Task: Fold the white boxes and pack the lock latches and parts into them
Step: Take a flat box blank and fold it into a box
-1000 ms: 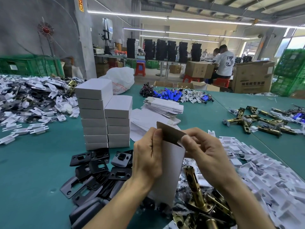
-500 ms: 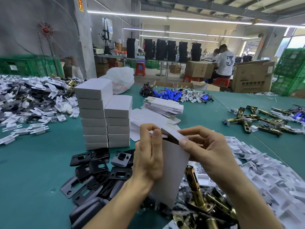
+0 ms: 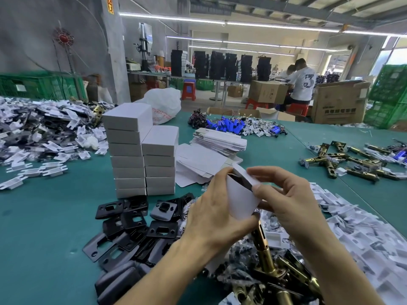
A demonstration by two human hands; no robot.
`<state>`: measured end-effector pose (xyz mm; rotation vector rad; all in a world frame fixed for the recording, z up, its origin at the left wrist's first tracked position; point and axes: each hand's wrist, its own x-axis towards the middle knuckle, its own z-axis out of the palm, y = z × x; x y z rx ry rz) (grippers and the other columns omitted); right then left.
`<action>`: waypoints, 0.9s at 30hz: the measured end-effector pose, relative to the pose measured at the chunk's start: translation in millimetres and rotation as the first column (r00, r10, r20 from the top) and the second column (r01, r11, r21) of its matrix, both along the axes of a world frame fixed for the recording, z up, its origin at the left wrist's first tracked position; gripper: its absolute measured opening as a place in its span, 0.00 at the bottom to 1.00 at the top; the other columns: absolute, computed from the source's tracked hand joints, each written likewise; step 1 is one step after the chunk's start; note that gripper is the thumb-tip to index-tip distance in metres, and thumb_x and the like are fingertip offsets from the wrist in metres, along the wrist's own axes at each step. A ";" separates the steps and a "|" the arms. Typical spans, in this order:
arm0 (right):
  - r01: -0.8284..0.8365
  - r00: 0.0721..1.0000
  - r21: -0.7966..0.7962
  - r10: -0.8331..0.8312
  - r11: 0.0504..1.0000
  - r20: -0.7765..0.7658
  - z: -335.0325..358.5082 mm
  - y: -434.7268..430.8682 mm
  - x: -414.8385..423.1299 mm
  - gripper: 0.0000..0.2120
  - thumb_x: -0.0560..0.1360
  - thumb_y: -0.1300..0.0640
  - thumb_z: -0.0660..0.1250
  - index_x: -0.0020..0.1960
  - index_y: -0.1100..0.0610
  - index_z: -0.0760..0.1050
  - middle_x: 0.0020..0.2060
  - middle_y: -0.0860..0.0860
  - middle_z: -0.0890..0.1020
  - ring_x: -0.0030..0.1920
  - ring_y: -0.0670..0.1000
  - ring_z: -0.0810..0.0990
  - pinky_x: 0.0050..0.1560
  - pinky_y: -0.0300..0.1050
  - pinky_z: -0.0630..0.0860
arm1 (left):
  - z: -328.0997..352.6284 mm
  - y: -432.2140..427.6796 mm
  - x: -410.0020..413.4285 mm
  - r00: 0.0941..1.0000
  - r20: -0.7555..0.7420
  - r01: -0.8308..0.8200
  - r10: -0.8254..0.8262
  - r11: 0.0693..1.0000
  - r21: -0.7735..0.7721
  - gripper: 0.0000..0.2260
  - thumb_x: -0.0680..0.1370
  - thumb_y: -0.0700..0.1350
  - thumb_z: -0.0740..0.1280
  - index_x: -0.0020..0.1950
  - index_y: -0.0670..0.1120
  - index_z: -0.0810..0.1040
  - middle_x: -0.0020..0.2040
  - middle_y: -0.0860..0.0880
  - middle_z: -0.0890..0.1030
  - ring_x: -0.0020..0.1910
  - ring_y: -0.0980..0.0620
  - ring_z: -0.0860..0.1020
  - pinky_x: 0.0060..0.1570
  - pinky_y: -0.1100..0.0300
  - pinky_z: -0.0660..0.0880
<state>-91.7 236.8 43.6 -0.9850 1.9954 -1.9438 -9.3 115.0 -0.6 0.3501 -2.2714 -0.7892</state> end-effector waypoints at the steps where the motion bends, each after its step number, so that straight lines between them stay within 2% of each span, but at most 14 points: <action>1: -0.013 1.000 -0.013 0.013 1.000 0.002 1.5 -0.2 1.5 0.13 0.76 0.66 0.68 0.49 0.49 0.84 0.46 0.49 0.85 0.45 0.52 0.85 0.45 0.49 0.82 | 0.9 -0.1 0.3 1.000 -0.011 0.007 -0.007 1.000 0.002 0.39 0.64 0.63 0.72 0.70 0.63 0.55 0.58 0.59 0.74 0.46 0.53 0.76 0.41 0.56 0.72; 4: -0.043 0.999 -0.070 0.045 0.997 0.023 4.6 -1.0 5.1 0.06 0.75 0.60 0.71 0.46 0.50 0.84 0.41 0.50 0.85 0.41 0.48 0.84 0.38 0.41 0.81 | 3.3 0.3 2.2 0.999 -0.018 0.034 -0.035 0.999 -0.013 0.41 0.62 0.63 0.69 0.71 0.62 0.55 0.58 0.58 0.75 0.43 0.56 0.73 0.37 0.62 0.69; 7: -0.053 0.998 -0.096 0.056 0.994 0.032 4.0 -1.4 5.1 0.03 0.72 0.57 0.73 0.46 0.54 0.84 0.41 0.51 0.86 0.39 0.47 0.84 0.36 0.36 0.78 | 3.2 1.4 3.7 0.999 -0.023 0.042 -0.043 0.998 -0.042 0.44 0.61 0.64 0.68 0.73 0.61 0.53 0.61 0.57 0.75 0.45 0.56 0.74 0.39 0.62 0.69; 10: -0.047 0.999 -0.108 0.050 0.993 0.021 3.4 -1.0 4.8 0.07 0.68 0.55 0.74 0.45 0.57 0.84 0.41 0.53 0.86 0.39 0.48 0.85 0.37 0.37 0.79 | 4.5 0.9 4.4 0.998 -0.039 0.042 -0.044 0.998 -0.053 0.45 0.60 0.63 0.69 0.73 0.64 0.51 0.61 0.57 0.75 0.45 0.56 0.75 0.38 0.62 0.70; 13: -0.071 0.997 -0.102 0.073 0.992 0.013 5.0 1.4 4.5 0.09 0.66 0.55 0.75 0.44 0.58 0.84 0.41 0.55 0.87 0.41 0.50 0.86 0.40 0.40 0.81 | 5.6 0.0 5.4 0.997 -0.073 0.032 -0.038 0.997 -0.073 0.44 0.61 0.62 0.69 0.73 0.63 0.52 0.56 0.55 0.77 0.40 0.58 0.72 0.35 0.65 0.67; 15: -0.095 0.995 -0.094 0.097 0.991 0.016 6.9 3.7 4.4 0.10 0.65 0.55 0.75 0.44 0.58 0.84 0.42 0.55 0.87 0.43 0.52 0.86 0.43 0.43 0.83 | 5.2 0.9 5.8 0.993 -0.108 0.038 -0.046 0.996 -0.075 0.41 0.62 0.61 0.69 0.71 0.60 0.53 0.52 0.53 0.77 0.38 0.54 0.74 0.32 0.62 0.70; 19: -0.064 0.998 -0.064 0.064 0.996 -0.002 7.5 3.3 4.9 0.06 0.69 0.57 0.75 0.43 0.57 0.83 0.42 0.55 0.87 0.43 0.52 0.86 0.45 0.47 0.83 | 3.1 0.9 4.9 0.991 -0.121 0.051 -0.057 0.997 -0.052 0.38 0.63 0.58 0.72 0.64 0.58 0.51 0.50 0.50 0.77 0.35 0.46 0.77 0.32 0.49 0.76; 21: -0.028 0.999 -0.050 0.027 0.998 -0.016 6.8 1.5 5.2 0.02 0.71 0.60 0.75 0.43 0.56 0.83 0.41 0.54 0.86 0.42 0.52 0.86 0.45 0.49 0.83 | 2.6 0.4 4.8 0.993 -0.107 0.047 -0.051 0.998 -0.036 0.37 0.63 0.58 0.72 0.63 0.58 0.52 0.48 0.51 0.76 0.35 0.46 0.77 0.32 0.48 0.76; 25: 0.036 0.994 -0.041 -0.040 0.999 -0.100 7.5 0.5 7.1 0.03 0.73 0.60 0.74 0.43 0.53 0.82 0.39 0.50 0.86 0.38 0.48 0.85 0.39 0.44 0.82 | 3.3 0.7 5.9 0.994 -0.107 0.029 -0.034 0.999 -0.046 0.37 0.63 0.58 0.71 0.63 0.58 0.52 0.49 0.52 0.76 0.35 0.45 0.78 0.33 0.48 0.77; 27: 0.073 0.987 -0.024 -0.076 0.997 -0.141 7.9 0.9 8.3 0.04 0.74 0.61 0.74 0.42 0.54 0.81 0.39 0.50 0.86 0.38 0.49 0.86 0.39 0.47 0.83 | 4.2 1.8 6.5 0.994 -0.102 0.020 -0.027 0.997 -0.069 0.38 0.63 0.59 0.69 0.66 0.58 0.50 0.51 0.53 0.75 0.36 0.45 0.78 0.33 0.49 0.77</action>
